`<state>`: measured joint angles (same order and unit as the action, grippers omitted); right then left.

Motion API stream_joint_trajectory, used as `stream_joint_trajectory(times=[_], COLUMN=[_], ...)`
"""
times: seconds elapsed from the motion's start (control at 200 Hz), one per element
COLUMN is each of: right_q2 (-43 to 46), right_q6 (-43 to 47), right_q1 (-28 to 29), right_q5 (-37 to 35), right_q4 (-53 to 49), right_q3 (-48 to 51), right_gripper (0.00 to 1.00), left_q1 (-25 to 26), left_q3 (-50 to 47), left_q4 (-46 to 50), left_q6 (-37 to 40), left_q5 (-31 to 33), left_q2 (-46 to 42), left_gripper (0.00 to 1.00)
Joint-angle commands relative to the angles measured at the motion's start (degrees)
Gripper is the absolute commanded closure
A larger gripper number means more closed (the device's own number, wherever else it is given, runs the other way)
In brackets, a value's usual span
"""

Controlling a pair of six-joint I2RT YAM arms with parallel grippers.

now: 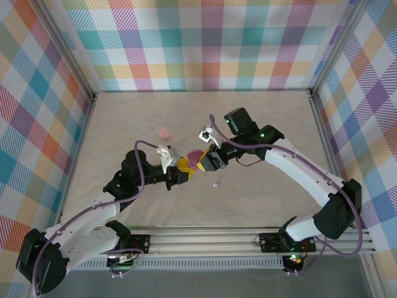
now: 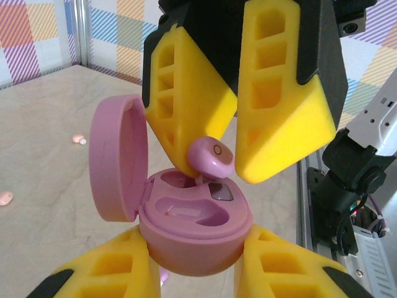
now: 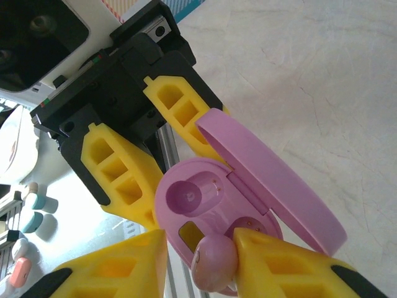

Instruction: Insert wireless bluetooth earbuds into charging case

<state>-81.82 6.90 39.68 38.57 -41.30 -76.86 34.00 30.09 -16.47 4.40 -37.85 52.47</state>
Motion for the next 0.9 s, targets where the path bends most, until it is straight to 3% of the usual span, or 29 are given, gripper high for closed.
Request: stream_joint_trajectory(times=[0.0,0.895], right_q2=[-0.8,-2.7], right_q6=[0.0,-4.5], right_q1=[-0.1,-0.1], right_q5=[-1.9,-6.2], right_q4=[-1.0,-2.0], right_q3=[-1.6,-6.6], right_gripper=[0.65,0.58], left_q1=[-0.1,0.3], left_q3=[0.0,-1.8], left_q4=[-7.0,-6.8], left_q6=[-0.4,-1.2], left_q5=[-2.0,-1.0], left_q2=[-0.9,-3.8], left_gripper=[0.98,0.99])
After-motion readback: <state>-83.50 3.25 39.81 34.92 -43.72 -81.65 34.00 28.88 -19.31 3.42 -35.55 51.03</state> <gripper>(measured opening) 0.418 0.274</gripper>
